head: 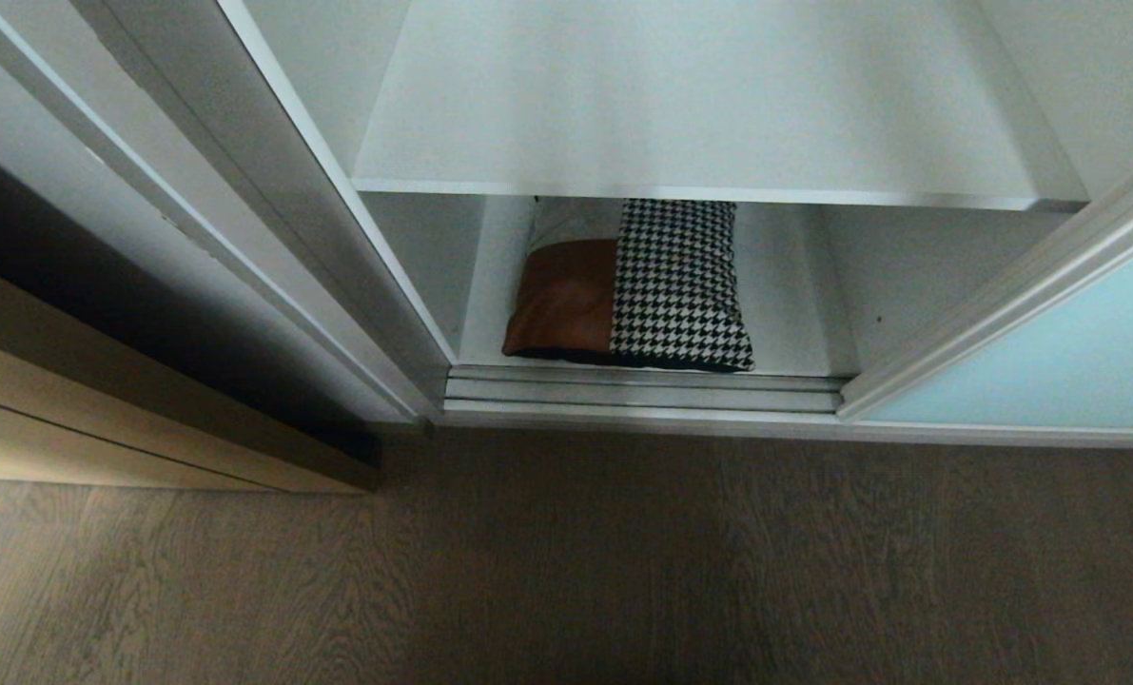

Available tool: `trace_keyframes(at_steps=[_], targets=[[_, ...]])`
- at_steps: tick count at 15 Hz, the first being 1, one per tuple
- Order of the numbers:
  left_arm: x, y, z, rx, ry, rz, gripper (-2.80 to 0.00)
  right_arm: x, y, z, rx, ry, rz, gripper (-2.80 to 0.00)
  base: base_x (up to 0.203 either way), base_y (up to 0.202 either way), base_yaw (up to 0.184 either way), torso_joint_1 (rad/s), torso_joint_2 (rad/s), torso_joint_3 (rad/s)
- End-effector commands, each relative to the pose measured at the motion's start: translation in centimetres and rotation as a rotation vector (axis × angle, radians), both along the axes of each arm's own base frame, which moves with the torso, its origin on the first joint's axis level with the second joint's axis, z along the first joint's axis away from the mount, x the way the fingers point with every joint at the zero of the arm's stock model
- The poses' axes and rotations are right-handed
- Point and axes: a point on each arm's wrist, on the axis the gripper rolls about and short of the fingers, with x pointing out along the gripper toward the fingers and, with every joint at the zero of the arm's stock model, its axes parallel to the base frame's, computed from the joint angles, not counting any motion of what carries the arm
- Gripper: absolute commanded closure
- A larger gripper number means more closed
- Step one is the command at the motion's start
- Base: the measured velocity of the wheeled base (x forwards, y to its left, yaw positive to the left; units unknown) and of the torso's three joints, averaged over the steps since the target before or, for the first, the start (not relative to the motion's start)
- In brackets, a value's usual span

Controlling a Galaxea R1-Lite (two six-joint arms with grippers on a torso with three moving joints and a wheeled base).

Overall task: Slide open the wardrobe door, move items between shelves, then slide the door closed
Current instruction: Close the door

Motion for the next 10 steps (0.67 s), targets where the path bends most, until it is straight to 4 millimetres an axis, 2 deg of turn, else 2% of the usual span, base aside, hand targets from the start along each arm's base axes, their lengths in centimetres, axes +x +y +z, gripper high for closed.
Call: trace_keyframes(at_steps=[1,4,10], targets=[[0.0,0.0,0.0,-0.001,-0.001,0.0,0.0,0.3,0.9,0.2,0.003,-0.001,0.054,0.0,0.0,0.0,0.0,0.0,0.0,0.0],[0.0,0.0,0.0,-0.001,-0.001,0.0,0.0,0.8,1.0,0.2,0.009,0.003,0.076,0.0,0.0,0.0,0.0,0.0,0.0,0.0],[0.0,0.0,0.0,-0.001,-0.001,0.001,0.0,1.8,-0.1,1.1,0.012,-0.008,0.074,0.0,0.0,0.0,0.0,0.0,0.0,0.0]])
